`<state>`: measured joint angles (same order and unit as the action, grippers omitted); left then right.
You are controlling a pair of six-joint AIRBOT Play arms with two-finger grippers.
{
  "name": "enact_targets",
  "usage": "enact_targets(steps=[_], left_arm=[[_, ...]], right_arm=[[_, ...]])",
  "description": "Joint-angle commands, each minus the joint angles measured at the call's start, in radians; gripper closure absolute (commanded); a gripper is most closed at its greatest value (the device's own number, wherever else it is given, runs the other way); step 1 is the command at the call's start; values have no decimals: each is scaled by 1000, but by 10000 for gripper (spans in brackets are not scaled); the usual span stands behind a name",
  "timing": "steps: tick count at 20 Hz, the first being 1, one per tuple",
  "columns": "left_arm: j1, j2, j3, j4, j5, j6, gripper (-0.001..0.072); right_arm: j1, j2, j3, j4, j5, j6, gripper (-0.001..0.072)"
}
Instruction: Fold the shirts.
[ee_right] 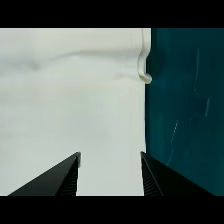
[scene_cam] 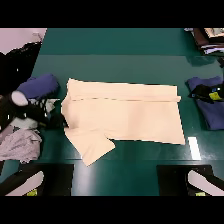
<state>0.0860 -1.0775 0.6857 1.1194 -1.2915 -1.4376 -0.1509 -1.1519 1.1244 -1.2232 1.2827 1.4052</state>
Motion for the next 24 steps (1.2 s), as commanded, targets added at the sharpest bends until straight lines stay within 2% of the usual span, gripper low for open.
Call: enact_targets(steps=[1,5,8,11,12,13,14,18,24], left_arm=[[0,167,-237,-105,33,-14,218],[0,185,-323,-158,119,-8,218],[0,185,-344,-274,235,40,219],[-65,185,-370,-319,303,58,222],[-95,185,-373,-319,312,57,352],[-119,185,-372,-324,313,58,601],[-134,185,-372,-336,311,58,677],[-136,185,-323,-357,239,89,678],[-136,185,-224,-357,210,111,678]], right_arm=[[-22,55,-48,2,5,0,277],[-21,60,-53,3,43,0,277],[-21,60,-53,3,70,0,277],[-22,60,-53,2,106,0,278],[-23,60,-53,0,124,0,278],[-27,60,-54,-1,149,0,278],[-38,60,-55,-7,175,0,277],[-150,71,-106,-11,245,-1,278],[-388,46,-455,0,221,-82,277]])
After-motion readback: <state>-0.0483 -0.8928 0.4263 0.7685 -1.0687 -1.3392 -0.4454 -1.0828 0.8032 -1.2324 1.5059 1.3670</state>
